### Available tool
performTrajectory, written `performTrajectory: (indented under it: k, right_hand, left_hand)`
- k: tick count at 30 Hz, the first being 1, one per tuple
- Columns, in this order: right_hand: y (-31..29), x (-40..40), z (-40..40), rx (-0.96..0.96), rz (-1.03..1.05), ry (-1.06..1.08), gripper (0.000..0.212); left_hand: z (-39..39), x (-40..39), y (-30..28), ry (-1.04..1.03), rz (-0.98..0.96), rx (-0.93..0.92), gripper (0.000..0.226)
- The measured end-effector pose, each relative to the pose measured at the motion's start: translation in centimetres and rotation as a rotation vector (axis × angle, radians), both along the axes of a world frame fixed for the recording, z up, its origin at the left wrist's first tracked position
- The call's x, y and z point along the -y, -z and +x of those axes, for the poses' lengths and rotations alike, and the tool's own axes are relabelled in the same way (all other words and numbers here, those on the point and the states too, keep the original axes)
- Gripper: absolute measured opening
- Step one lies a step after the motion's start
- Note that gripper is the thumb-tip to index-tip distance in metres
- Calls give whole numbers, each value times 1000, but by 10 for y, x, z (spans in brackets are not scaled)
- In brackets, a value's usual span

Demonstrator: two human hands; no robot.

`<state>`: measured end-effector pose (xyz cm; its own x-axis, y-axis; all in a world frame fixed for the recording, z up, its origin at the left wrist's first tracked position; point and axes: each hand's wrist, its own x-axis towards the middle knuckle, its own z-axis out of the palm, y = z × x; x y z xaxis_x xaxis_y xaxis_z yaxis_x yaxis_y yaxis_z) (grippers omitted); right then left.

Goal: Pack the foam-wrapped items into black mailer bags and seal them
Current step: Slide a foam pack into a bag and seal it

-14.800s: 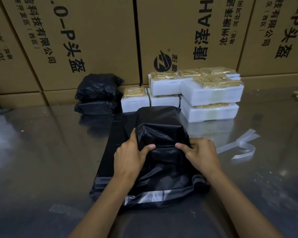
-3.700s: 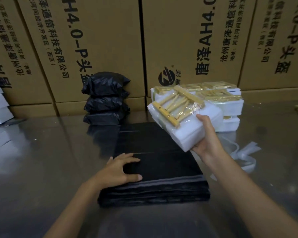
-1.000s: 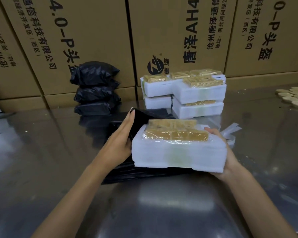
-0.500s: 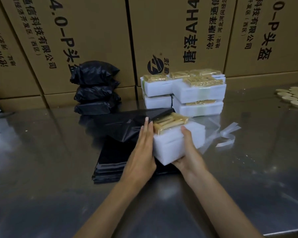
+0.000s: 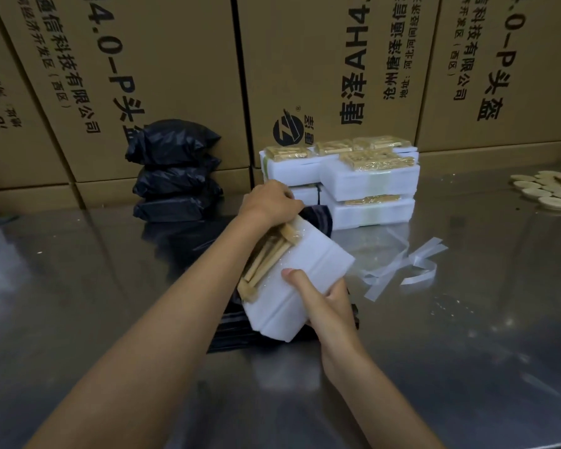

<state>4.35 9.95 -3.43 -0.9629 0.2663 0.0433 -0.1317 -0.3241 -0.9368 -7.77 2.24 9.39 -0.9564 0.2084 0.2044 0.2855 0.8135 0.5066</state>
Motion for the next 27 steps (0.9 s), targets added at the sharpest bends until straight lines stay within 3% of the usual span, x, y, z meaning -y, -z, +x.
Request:
performTrajectory:
  k: [3, 6, 10, 13, 16, 19, 21, 23, 27]
  right_hand:
    - [-4, -2, -1, 1, 65, 5, 51]
    - [-13, -6, -8, 19, 128, 5, 51]
    - [-29, -13, -23, 165, -1, -8, 19]
    - [-33, -18, -34, 232, -152, -90, 33]
    - [-35, -20, -33, 214, -276, -171, 43]
    - [-29, -21, -32, 245, -359, -161, 45]
    - [-24, -20, -32, 272, -449, -134, 49]
    - [-22, -15, -34, 271, -499, -120, 51]
    - [-23, 0, -41, 268, -562, -89, 50]
  left_hand:
    - [-4, -10, -4, -42, -95, -49, 19]
    - [14, -21, -3, 31, -12, -183, 19]
    - [50, -33, 13, 281, 96, -310, 19]
    - [65, -29, 34, 381, 133, -401, 24]
    - [63, -6, 52, 207, 124, -461, 35]
    - [57, 23, 73, -65, 193, -385, 47]
    - [55, 37, 86, -201, 331, -202, 60]
    - [54, 45, 98, -292, 525, -1, 70]
    - [55, 43, 115, -352, 652, 192, 68]
